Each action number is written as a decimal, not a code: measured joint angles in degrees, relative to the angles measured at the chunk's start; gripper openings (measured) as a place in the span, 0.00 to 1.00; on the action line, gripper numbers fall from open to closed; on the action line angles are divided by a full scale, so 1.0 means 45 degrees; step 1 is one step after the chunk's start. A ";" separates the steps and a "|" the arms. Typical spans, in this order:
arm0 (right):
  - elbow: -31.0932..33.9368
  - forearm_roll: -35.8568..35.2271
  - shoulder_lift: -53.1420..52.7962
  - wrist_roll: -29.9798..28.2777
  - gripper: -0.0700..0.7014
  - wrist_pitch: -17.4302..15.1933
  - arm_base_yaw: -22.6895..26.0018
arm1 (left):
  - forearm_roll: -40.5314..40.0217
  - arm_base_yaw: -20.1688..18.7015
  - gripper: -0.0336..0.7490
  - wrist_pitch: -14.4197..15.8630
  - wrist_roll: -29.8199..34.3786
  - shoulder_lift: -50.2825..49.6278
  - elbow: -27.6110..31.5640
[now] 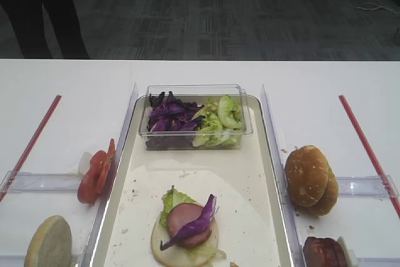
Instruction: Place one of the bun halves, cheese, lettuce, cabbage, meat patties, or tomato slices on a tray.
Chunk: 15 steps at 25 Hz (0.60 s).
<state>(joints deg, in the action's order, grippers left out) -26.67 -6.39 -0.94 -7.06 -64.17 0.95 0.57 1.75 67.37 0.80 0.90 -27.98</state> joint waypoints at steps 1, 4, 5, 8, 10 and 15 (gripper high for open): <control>0.0000 0.0000 0.0000 0.0000 0.59 0.0000 0.0000 | 0.0000 0.0000 0.50 0.0000 0.0000 0.0000 0.0000; 0.0000 0.0000 0.0000 0.0000 0.59 0.0000 0.0000 | 0.0000 0.0000 0.50 0.0000 0.0000 0.0000 0.0000; 0.0000 0.0000 0.0000 0.0000 0.59 0.0000 0.0000 | 0.0000 0.0000 0.50 0.0000 0.0000 0.0000 0.0000; 0.0000 0.0000 0.0000 0.0000 0.59 0.0000 0.0000 | 0.0000 0.0000 0.50 0.0000 0.0000 0.0000 0.0000; 0.0000 0.0000 0.0000 0.0000 0.59 0.0000 0.0000 | 0.0000 0.0000 0.50 0.0000 0.0000 0.0000 0.0000; 0.0000 0.0000 0.0000 0.0000 0.59 0.0000 0.0000 | 0.0000 0.0000 0.50 0.0000 0.0000 0.0000 0.0000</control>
<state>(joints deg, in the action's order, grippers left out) -26.67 -6.39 -0.94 -7.06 -64.17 0.95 0.57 1.75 67.37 0.80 0.90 -27.98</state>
